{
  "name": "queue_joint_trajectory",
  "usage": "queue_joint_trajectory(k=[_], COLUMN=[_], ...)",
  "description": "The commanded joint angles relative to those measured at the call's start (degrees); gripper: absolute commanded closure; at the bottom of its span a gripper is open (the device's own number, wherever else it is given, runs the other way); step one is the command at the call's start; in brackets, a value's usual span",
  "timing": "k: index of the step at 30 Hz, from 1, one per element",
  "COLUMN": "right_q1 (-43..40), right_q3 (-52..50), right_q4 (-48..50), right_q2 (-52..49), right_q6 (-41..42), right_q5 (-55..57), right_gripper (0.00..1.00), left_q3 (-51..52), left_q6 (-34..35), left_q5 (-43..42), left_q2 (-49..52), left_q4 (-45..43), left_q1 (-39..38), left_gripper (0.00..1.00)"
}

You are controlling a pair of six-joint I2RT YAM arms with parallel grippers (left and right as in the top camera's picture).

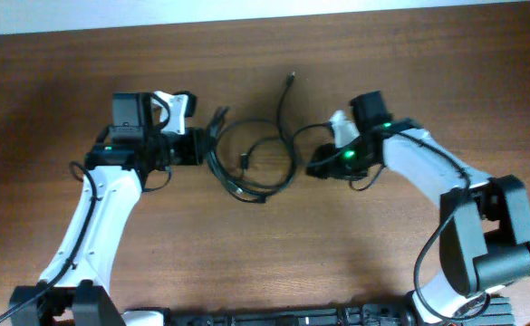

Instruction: Untangle cables

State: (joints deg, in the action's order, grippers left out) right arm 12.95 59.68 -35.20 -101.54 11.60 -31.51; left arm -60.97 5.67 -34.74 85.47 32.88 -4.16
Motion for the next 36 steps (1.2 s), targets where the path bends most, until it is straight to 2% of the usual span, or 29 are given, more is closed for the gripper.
queue_joint_trajectory(k=[1,2,3,4,5,9,13,16,18,20,22,23,29,30,32,33,34,36], right_q1=[4.3,4.3,4.2,4.2,4.3,6.3,8.7,11.7,14.1,14.4,14.8,15.6,18.6,18.6,18.6,18.6,18.6,18.6], right_q3=[1.4,3.4,6.0,8.9,11.1,13.1,13.1,12.4,12.3,12.3,12.3,12.3,12.2,12.2,12.2,12.2,12.2,12.2], right_q4=[2.9,2.3,0.4,-1.1,-1.6,-1.0,-1.0,-0.8,2.4,7.4,9.6,9.6,13.2,12.9,13.2,12.9,11.5,10.4], right_q2=[-0.1,0.0,0.0,0.0,0.0,0.0,0.0,-0.1,-0.1,-0.1,-0.1,-0.2,-10.8,-12.3,-12.6,-12.6,-12.7,-13.4], right_q6=[-4.2,-4.0,-4.1,-4.3,-4.3,-3.6,-3.6,-2.8,-2.3,-2.3,-2.3,-2.3,1.4,1.8,2.4,2.5,8.0,17.7], right_q5=[-4.3,-4.3,-3.7,-3.6,-3.9,-3.1,-0.8,5.0,6.8,13.3,13.4,13.4,12.5,12.5,12.5,12.7,13.4,15.6], right_gripper=[0.35,0.33,0.29,0.28,0.26,0.26,0.34,0.42,0.42,0.42,0.42,0.42,0.44,0.5,0.51,0.57,0.69,0.69], left_q3=[-0.4,-0.4,-0.4,-0.4,-0.4,-0.4,0.2,0.2,0.2,0.2,0.2,0.2,0.2,0.2,0.2,0.2,0.2,0.2], left_q6=[-1.2,-1.4,-1.8,-4.6,-5.1,-5.0,-4.8,3.0,4.2,4.6,11.7,13.2,13.2,13.2,13.2,13.2,13.2,13.2], left_q5=[-6.2,-6.2,-6.0,-5.8,-2.8,13.8,19.0,32.3,33.1,33.2,39.3,41.2,41.2,41.2,41.2,41.1,41.0,41.0], left_q2=[-1.1,-1.1,-1.1,-1.1,-1.1,-1.1,-1.0,-1.0,-1.0,-1.0,-1.0,-1.0,-1.0,-1.0,-1.0,-1.0,-1.0,-1.0], left_q4=[0.0,0.2,0.4,0.7,0.9,1.5,2.8,5.7,6.3,6.8,8.5,9.0,9.1,9.0,9.1,9.1,9.1,9.2], left_q1=[-4.0,-5.0,-5.6,-5.9,-5.9,-5.9,-5.9,-5.9,-5.9,-5.9,-5.8,-5.8,-5.8,-5.8,-5.8,-5.8,-5.8,-5.8], left_gripper=[0.92,0.69,0.4,0.18,0.1,0.07,0.1,0.1,0.1,0.13,0.11,0.09,0.07,0.07,0.06,0.06,0.06,0.06])
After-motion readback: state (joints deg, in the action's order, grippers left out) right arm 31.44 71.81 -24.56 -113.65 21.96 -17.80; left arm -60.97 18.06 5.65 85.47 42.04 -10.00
